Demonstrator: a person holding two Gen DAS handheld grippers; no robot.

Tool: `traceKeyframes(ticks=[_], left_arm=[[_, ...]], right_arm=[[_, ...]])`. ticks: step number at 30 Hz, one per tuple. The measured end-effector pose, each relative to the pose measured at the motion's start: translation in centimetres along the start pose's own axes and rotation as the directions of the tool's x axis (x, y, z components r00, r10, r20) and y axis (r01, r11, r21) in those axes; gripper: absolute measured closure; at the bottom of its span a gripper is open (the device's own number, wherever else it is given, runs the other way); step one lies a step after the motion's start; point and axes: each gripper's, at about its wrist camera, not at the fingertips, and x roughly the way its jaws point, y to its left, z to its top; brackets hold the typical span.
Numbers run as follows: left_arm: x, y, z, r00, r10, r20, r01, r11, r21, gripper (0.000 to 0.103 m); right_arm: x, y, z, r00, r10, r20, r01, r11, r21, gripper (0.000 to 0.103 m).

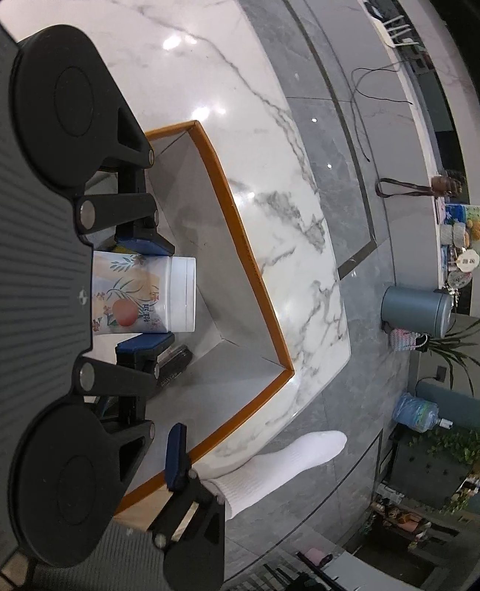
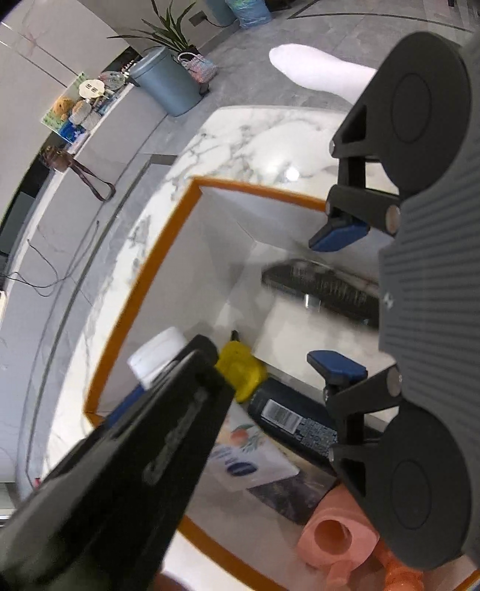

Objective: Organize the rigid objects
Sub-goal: 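Lower the pencil case and lotion tube into the orange box, open both tools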

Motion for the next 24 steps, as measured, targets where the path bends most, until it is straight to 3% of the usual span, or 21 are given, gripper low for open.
traceKeyframes(ticks=[2,6,15,18,24], left_arm=[[0.5,-0.2,0.2,1.000,-0.001,-0.005,0.001,1.000,0.002,0.053],[1.8,-1.1,0.7,0.999,0.017,-0.037,-0.016,0.999,0.031,0.053],[3.9,-0.4,0.5,0.993,0.017,-0.118,-0.029,0.995,-0.100,0.053],[3.8,-0.5,0.3,0.992,0.009,-0.123,-0.021,0.995,-0.096,0.048],[1.7,-0.5,0.1,0.994,0.029,-0.102,-0.036,0.997,-0.065,0.047]], right_arm=[[-0.3,0.1,-0.2,1.000,0.001,0.012,0.000,1.000,-0.009,0.052],[-0.2,0.1,-0.3,1.000,0.007,0.020,-0.006,1.000,-0.027,0.054],[-0.2,0.4,-1.2,0.998,0.031,0.048,-0.030,0.999,-0.036,0.054],[-0.2,0.5,-1.4,0.998,0.031,0.048,-0.030,0.999,-0.034,0.054],[-0.7,0.4,-1.3,0.998,0.030,0.047,-0.028,0.999,-0.028,0.053]])
